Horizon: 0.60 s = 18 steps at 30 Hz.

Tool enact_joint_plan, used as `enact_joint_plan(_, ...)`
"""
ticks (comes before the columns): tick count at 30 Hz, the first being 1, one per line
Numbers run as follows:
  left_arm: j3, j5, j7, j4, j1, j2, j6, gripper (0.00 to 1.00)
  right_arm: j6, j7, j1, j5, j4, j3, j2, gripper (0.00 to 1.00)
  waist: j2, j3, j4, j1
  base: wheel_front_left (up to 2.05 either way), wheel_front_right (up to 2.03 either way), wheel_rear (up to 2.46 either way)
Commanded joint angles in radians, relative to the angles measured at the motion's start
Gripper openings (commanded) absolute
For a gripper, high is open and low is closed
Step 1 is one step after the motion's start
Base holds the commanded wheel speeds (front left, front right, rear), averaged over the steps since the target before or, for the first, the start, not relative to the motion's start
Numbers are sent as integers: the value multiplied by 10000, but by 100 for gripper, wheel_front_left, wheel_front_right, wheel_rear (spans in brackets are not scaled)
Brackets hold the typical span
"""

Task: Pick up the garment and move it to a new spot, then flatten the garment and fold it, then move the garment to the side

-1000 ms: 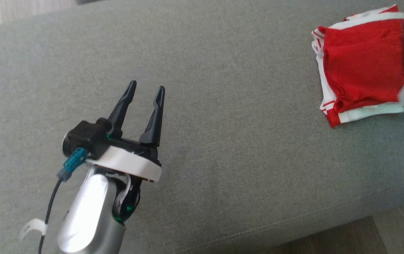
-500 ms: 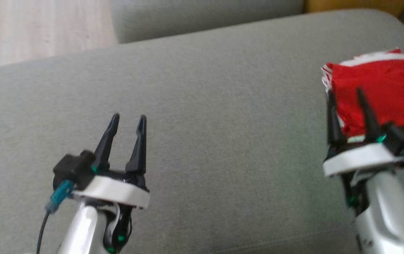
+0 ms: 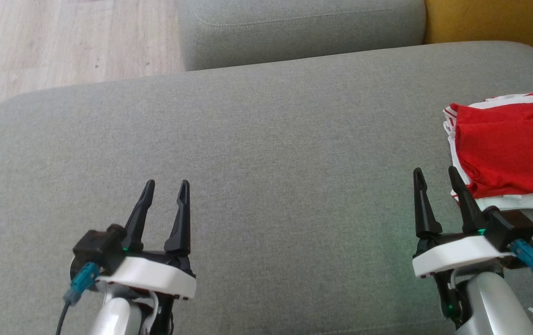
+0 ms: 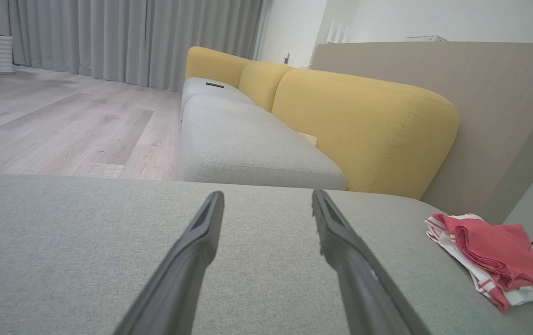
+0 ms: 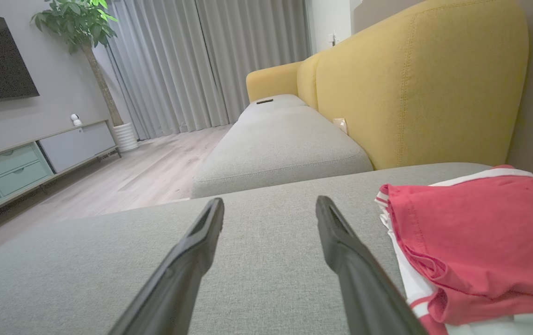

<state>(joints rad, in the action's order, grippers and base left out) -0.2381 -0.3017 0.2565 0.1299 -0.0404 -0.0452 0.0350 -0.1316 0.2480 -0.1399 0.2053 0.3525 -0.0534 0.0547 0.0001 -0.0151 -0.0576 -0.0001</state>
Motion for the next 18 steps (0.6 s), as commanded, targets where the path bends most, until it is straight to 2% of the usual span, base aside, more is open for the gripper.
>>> enact_joint_plan(1, 362, 35, 53, -351, -293, -51, -40, 100, 9, 133, -204, -22, -400, -241, -40, 100, -1, 0, 8, 1, 0, 0, 0)
enact_joint_plan(18, 514, 270, 53, -40, -284, -51, -627, 100, 9, 136, -157, 87, -727, -276, -44, 100, -1, 26, -8, 1, 0, 0, 0)
